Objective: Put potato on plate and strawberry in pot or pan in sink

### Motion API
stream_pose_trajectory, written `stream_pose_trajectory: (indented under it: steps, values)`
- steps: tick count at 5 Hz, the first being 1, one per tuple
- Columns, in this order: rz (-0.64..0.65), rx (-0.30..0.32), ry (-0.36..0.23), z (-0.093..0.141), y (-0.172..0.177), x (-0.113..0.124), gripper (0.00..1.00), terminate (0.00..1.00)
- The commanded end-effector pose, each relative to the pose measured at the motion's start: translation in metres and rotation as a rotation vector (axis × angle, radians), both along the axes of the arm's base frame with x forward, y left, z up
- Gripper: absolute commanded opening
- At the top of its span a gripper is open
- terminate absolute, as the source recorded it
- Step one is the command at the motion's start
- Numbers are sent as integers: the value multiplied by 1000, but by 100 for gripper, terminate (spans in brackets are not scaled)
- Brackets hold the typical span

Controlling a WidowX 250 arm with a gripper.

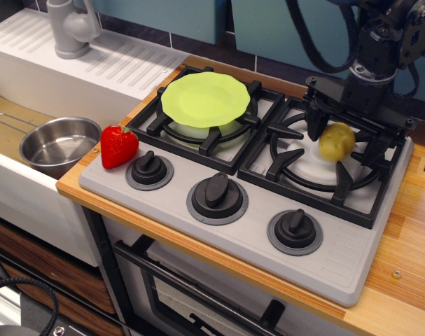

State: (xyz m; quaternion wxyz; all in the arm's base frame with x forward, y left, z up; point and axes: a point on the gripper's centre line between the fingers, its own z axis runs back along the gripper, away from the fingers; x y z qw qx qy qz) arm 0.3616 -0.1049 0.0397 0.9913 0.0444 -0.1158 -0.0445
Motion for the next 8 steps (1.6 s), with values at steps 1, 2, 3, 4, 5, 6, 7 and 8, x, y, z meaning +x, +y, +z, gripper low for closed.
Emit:
stream_pose_trajectory:
  steps: [1,2,3,4,5,6,7,8]
  values:
    - [-11,-14,-7,18,-2,-2,0,0]
    - [-18,-43,14,34,-2,-13,0,0]
    - [-18,-60,47,51,-3,-21,0,0]
    - [-7,-36,86,68,-6,-24,0,0]
    - [-2,-22,109,82,-7,-25,0,0]
    - [-29,5,95,87,3,-21,0,0]
    - [-64,34,83,85,25,-11,0,0]
    - [-96,58,89,85,44,-7,0,0]
